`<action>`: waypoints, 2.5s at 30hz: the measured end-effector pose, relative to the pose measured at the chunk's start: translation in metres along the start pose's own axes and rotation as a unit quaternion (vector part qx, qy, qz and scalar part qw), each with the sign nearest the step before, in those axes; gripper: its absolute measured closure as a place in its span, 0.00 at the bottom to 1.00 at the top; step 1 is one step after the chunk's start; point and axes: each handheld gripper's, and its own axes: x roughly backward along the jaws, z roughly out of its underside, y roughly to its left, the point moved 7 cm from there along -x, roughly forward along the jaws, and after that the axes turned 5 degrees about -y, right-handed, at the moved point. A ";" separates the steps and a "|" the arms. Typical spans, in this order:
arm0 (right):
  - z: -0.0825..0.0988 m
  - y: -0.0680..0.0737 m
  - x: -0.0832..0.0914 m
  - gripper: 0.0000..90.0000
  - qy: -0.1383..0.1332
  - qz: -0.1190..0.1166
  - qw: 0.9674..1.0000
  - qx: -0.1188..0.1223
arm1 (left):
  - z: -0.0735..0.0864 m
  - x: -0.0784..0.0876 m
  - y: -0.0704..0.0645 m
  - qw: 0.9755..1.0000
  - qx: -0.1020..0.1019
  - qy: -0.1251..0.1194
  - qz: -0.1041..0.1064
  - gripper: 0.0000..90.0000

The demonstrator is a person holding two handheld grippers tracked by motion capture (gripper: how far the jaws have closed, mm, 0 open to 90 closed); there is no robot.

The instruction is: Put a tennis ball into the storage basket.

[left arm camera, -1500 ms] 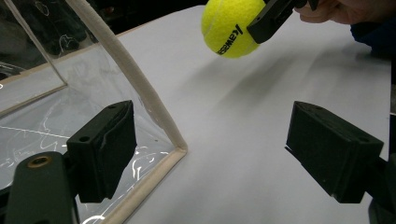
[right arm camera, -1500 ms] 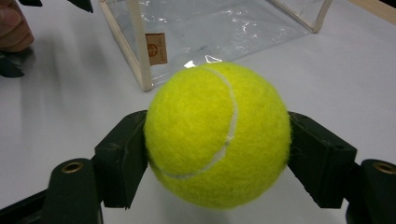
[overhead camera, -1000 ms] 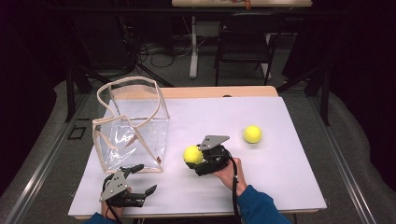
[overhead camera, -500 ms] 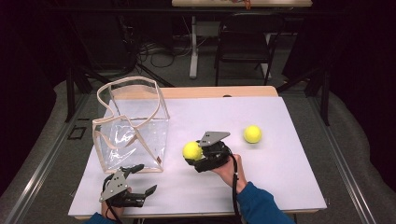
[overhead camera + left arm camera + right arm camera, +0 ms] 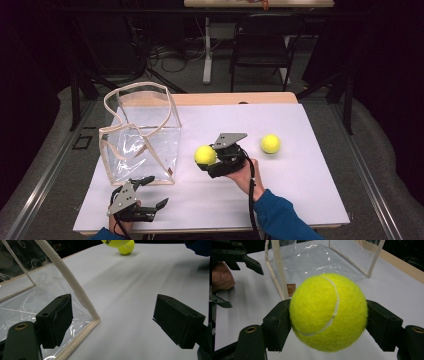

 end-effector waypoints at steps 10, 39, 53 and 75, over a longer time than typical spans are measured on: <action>-0.015 -0.004 -0.006 0.29 0.001 -0.008 1.000 0.003 | -0.001 0.001 -0.001 1.000 -0.002 -0.004 0.000 0.18; -0.041 -0.020 -0.012 0.29 -0.003 -0.009 1.000 -0.002 | -0.002 0.003 0.000 1.000 -0.001 -0.007 -0.003 0.18; -0.048 -0.024 -0.017 0.29 -0.001 -0.012 1.000 -0.003 | -0.002 0.003 0.000 1.000 -0.002 -0.006 -0.001 0.18; -0.066 -0.033 -0.020 0.29 0.003 -0.005 1.000 0.013 | -0.002 0.003 0.000 1.000 -0.004 -0.007 -0.001 0.18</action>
